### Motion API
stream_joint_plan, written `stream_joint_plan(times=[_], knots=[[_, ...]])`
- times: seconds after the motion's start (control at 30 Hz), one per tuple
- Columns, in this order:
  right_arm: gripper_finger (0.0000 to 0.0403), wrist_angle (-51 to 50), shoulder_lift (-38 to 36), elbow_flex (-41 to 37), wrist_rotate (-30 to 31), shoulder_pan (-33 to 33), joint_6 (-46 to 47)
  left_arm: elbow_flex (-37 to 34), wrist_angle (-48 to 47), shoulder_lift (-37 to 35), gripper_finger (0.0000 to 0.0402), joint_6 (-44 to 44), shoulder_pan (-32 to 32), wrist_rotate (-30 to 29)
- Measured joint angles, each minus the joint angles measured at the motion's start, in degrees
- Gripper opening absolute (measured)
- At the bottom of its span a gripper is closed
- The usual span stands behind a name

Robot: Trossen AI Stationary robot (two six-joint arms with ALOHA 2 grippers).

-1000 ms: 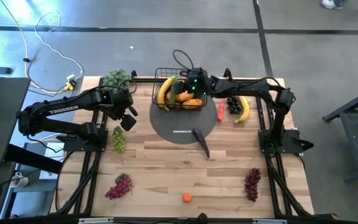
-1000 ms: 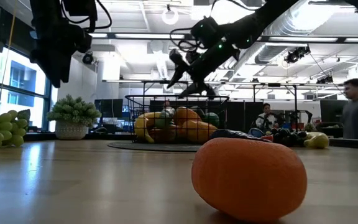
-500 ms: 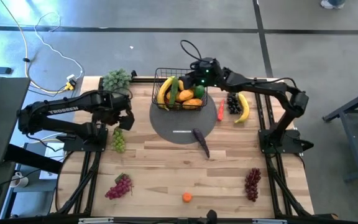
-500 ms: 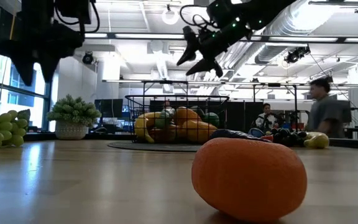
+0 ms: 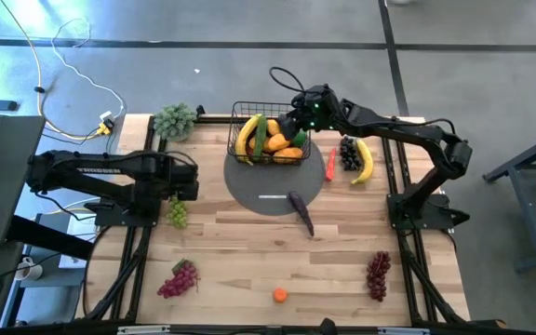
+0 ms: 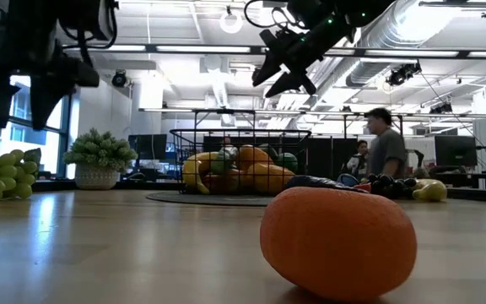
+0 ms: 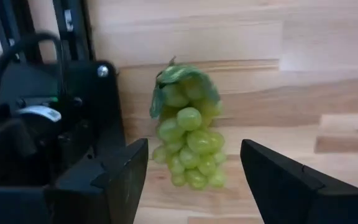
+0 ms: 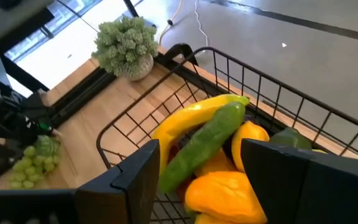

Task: Build produce basket
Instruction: Put the grapes into the black wire basket

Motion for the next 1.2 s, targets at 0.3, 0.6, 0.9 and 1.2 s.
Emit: stream_joint_plan(times=[0.3,0.6,0.9,1.2], knots=[[0.0206,-1.7,-0.12,0.0,-1.22,0.0,-2.18,-2.98,4.85,2.2,0.0248,-9.19,-3.94,-1.24],[0.0206,-3.07,-0.13,0.0,-2.34,0.0,-2.85,-4.12,8.08,10.89,0.0248,-11.84,-6.43,-1.25],[0.0206,-4.4,-0.13,0.0,-3.97,0.0,-4.36,-4.14,8.42,20.71,0.0248,-12.95,-6.45,-0.6],[0.0206,-4.7,-0.11,0.0,-4.11,0.0,-5.21,-4.04,15.25,30.14,0.0248,-8.34,-6.45,2.37]])
